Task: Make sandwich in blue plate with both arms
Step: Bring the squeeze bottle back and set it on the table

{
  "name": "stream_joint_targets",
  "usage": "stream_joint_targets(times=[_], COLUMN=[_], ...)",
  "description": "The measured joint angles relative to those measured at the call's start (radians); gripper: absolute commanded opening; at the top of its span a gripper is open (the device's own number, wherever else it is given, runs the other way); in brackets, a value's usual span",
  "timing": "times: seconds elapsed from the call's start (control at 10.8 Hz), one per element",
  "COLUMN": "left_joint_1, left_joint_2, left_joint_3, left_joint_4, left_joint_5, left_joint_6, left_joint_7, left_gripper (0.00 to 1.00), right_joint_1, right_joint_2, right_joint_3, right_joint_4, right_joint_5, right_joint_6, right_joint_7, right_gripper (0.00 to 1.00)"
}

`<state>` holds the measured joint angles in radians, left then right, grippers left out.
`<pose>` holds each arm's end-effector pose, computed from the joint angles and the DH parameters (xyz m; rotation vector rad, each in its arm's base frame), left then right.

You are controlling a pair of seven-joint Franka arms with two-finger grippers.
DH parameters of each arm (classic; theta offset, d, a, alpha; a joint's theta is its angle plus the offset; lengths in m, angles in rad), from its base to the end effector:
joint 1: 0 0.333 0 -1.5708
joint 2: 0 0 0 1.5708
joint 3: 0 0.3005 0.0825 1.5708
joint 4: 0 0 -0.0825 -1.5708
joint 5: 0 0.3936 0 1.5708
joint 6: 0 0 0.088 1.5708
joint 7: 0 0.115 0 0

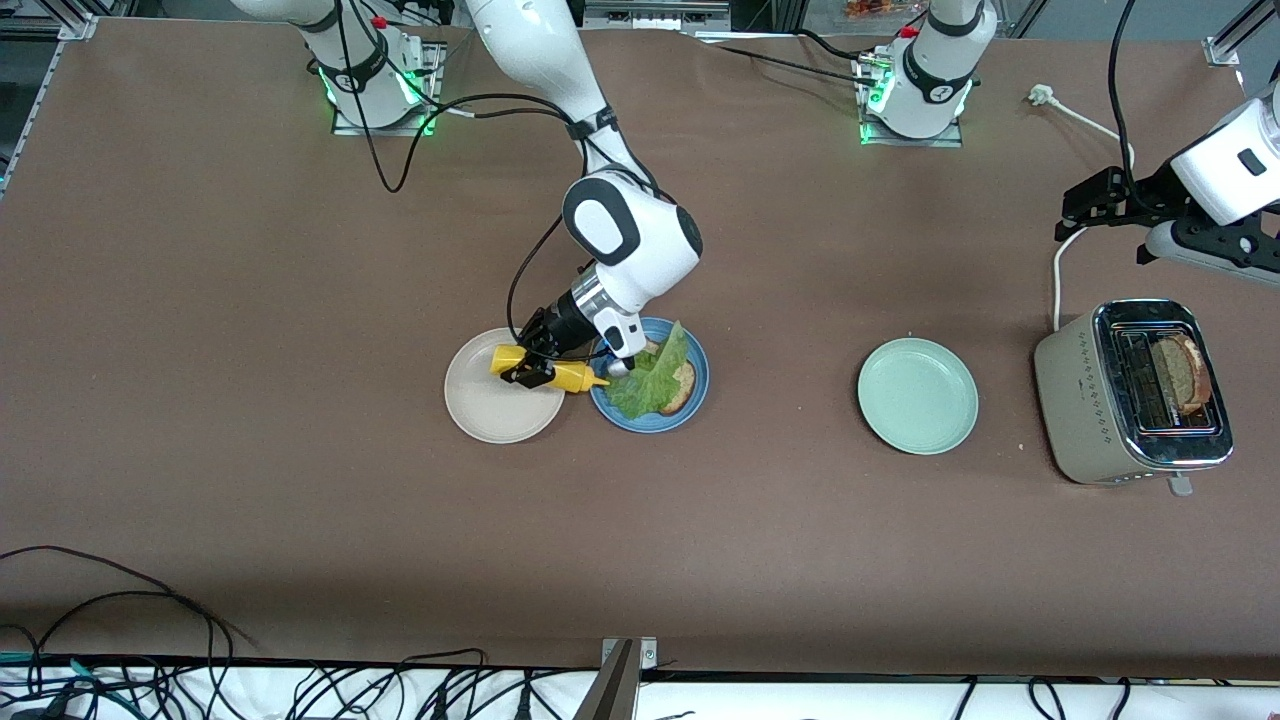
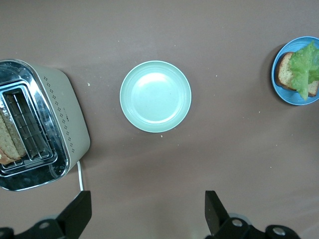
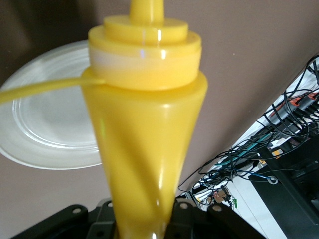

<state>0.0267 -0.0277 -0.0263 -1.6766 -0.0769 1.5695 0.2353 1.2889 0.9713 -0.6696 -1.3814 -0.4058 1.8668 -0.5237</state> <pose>0.5516 -0.0088 0.5659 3.0343 -0.3534 -0.1068 0.5339 0.4474 0.1988 1.6000 1.4727 -0.2991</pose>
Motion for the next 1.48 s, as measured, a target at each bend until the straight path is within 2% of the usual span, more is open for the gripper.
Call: stream_joint_targets(times=[0.37, 0.46, 0.55, 0.74, 0.92, 1.11, 1.48], left_joint_1=[0.0, 0.0, 0.0, 0.0, 0.0, 0.0, 0.0], left_joint_2=[0.0, 0.0, 0.0, 0.0, 0.0, 0.0, 0.0], left_joint_3=[0.0, 0.0, 0.0, 0.0, 0.0, 0.0, 0.0], left_joint_4=[0.0, 0.0, 0.0, 0.001, 0.001, 0.001, 0.002], left_joint_5=[0.0, 0.0, 0.0, 0.0, 0.0, 0.0, 0.0], left_joint_6=[0.0, 0.0, 0.0, 0.0, 0.0, -0.001, -0.001], left_joint_7=[0.0, 0.0, 0.0, 0.0, 0.0, 0.0, 0.0], left_gripper=[1.0, 1.0, 1.0, 1.0, 1.0, 1.0, 1.0], right_joint_1=[-0.021, -0.066, -0.15, -0.395, -0.621, -0.79, -0.973], right_joint_2=[-0.013, -0.054, -0.127, -0.31, -0.443, -0.496, -0.454], right_joint_3=[0.001, 0.034, 0.105, 0.29, 0.405, 0.449, 0.462], right_joint_4=[0.013, 0.018, 0.016, -0.007, -0.061, -0.112, -0.165], right_joint_5=[0.013, 0.062, 0.13, 0.311, 0.553, 0.784, 1.069], right_joint_6=[0.028, 0.041, 0.041, 0.037, 0.018, -0.038, -0.138], right_joint_7=[0.0, -0.004, -0.008, -0.114, -0.308, -0.525, -0.906], right_gripper=[0.0, 0.0, 0.0, 0.0, 0.0, 0.0, 0.0])
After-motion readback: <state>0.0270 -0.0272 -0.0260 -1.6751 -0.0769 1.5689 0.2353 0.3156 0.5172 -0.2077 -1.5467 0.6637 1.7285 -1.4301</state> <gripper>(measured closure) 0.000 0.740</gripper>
